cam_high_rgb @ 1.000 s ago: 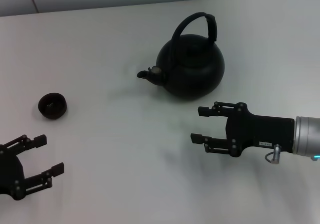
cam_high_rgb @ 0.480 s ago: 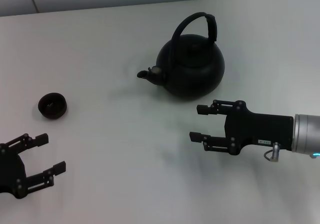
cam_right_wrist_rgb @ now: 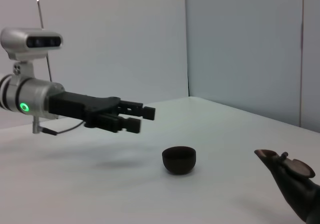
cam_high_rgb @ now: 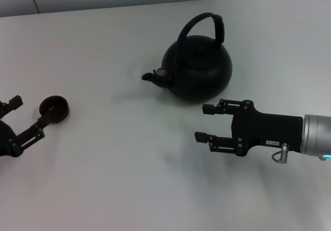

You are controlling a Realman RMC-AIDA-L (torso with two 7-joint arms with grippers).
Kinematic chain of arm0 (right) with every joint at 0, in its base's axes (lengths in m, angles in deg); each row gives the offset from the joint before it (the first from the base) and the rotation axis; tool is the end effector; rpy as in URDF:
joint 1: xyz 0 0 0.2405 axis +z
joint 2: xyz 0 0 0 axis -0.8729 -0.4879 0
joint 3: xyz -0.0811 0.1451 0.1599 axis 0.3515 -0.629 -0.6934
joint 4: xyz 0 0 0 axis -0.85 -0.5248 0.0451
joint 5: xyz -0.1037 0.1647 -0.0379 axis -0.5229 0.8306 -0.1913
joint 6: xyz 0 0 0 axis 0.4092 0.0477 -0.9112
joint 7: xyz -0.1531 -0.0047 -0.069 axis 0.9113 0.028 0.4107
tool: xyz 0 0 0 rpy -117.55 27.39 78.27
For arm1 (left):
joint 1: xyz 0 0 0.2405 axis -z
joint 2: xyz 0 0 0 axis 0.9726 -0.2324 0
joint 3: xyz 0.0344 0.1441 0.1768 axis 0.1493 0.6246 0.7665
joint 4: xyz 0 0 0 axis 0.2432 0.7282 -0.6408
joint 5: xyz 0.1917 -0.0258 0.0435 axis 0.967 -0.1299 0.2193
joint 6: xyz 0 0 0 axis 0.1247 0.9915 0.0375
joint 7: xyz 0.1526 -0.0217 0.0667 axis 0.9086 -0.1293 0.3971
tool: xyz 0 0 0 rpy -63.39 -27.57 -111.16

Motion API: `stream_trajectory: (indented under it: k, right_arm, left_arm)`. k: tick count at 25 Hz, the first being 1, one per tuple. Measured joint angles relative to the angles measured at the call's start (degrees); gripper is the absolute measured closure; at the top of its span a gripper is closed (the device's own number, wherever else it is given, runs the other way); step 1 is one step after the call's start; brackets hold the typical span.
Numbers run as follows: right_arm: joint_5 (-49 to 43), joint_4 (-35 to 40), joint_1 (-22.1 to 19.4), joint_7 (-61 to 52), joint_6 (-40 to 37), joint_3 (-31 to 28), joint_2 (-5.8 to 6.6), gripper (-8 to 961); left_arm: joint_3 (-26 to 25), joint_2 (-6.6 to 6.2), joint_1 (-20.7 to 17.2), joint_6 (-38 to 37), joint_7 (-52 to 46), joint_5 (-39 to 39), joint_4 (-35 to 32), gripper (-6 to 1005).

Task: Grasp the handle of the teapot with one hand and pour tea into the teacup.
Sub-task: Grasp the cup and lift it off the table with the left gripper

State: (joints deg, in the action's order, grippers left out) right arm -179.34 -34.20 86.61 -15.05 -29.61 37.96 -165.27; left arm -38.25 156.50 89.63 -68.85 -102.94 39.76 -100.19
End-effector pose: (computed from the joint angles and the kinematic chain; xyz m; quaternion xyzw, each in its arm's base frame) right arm 0.2593 0.2723 -0.0460 -0.9415 0.1181 0.2623 0.1758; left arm -0.3124 0.2691 0.0044 -0.8703 -0.1956 -0.2748 0.3588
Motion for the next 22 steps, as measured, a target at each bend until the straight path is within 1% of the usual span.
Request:
stream_trajectory:
  k: [2,4,6,9,13,19,22]
  right_arm:
    - [0.22,0.1,0.06,-0.18,-0.14,-0.01,0.0,277]
    - [0.49,0.13,0.09,-0.25,-0.2,-0.01,0.0,277]
    - [0.56,0.14,0.12,-0.27,-0.21,-0.01,0.0,277]
    - [0.58,0.06,0.35,-0.29,-0.06,-0.02,0.0,278]
    - [0.67,0.01,0.52,-0.3,0.08,-0.01,0.0,278]
    - [0.68,-0.06,0.56,-0.33,0.15,-0.01,0.0,278]
    - [0.68,-0.04,0.56,-0.34,0.16,-0.02,0.0,278]
  left_arm:
    - [-0.85,0.61,0.19,0.98,0.67,-0.13,-0.04,199]
    - [-1.17,0.71,0.43,1.3,0.99,-0.15,0.06,199]
    - [-1.28,0.71,0.64,1.71,1.01,-0.15,0.14,199]
    - [-0.65,0.62,1.2,4.56,0.93,0.41,0.26,199]
    - [-0.03,0.33,1.52,7.65,0.38,2.99,0.42,199]
    - [0.04,0.19,1.53,9.13,-0.71,5.06,0.15,200]
    - [0.06,0.36,1.83,9.87,-0.71,5.3,0.06,200]
